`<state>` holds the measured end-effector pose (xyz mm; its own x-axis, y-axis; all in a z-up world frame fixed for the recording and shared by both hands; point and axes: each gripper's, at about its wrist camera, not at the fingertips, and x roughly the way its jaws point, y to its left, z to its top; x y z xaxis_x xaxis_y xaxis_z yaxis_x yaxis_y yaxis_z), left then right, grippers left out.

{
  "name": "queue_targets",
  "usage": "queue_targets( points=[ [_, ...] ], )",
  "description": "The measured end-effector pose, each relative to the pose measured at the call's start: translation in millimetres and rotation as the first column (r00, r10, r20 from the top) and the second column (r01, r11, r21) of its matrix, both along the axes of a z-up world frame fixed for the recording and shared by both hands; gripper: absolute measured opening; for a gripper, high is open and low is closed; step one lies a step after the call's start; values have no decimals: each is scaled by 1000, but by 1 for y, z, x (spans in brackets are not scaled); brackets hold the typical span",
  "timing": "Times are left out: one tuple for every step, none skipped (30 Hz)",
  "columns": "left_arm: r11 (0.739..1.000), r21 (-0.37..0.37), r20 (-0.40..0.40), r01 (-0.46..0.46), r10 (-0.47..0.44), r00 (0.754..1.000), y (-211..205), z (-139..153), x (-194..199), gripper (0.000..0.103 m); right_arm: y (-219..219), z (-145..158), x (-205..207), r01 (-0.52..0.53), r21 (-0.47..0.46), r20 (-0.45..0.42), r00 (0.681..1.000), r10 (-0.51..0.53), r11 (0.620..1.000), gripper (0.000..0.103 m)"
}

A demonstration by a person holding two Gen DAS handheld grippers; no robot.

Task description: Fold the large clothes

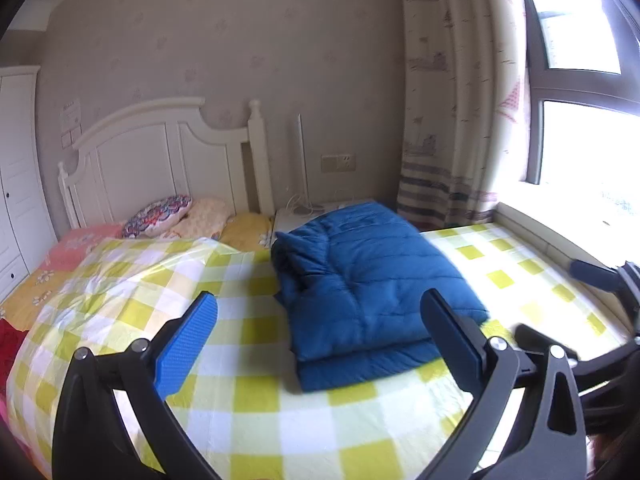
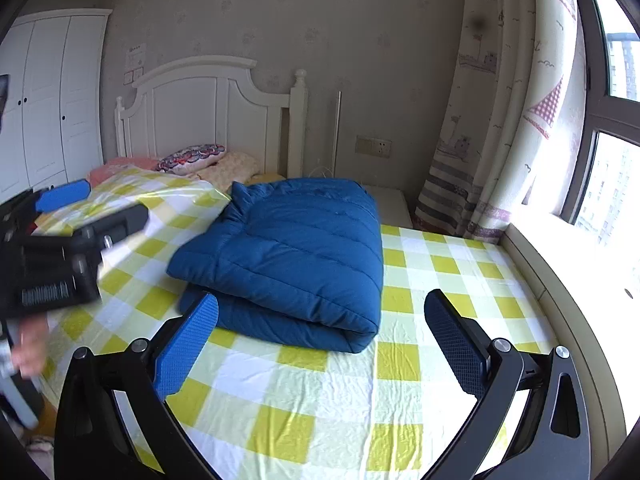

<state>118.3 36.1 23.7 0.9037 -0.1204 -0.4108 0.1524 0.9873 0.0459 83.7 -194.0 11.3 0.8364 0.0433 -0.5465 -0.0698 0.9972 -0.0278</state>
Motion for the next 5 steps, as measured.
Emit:
queue_targets(
  points=[
    [1000, -9, -32, 10, -10, 999, 9, -1, 12, 101, -6, -1, 3, 4, -1, -3, 1000, -4, 1000, 99],
    [1000, -24, -72, 4, -6, 997, 24, -3, 29, 101, -20, -2, 9, 18, -9, -8, 1000, -18, 1000, 99],
    [998, -45, -113, -46, 41, 993, 51, -6, 52, 101, -36, -2, 16, 44, -32, -13, 999, -44, 999, 99],
    [994, -54, -135, -98, 89, 987, 72, -9, 67, 101, -55, -3, 23, 83, -62, -18, 996, -84, 995, 99],
    [983, -64, -164, -174, 161, 973, 105, -14, 88, 101, -86, -3, 32, 151, -93, -29, 988, -155, 984, 99]
  ],
)
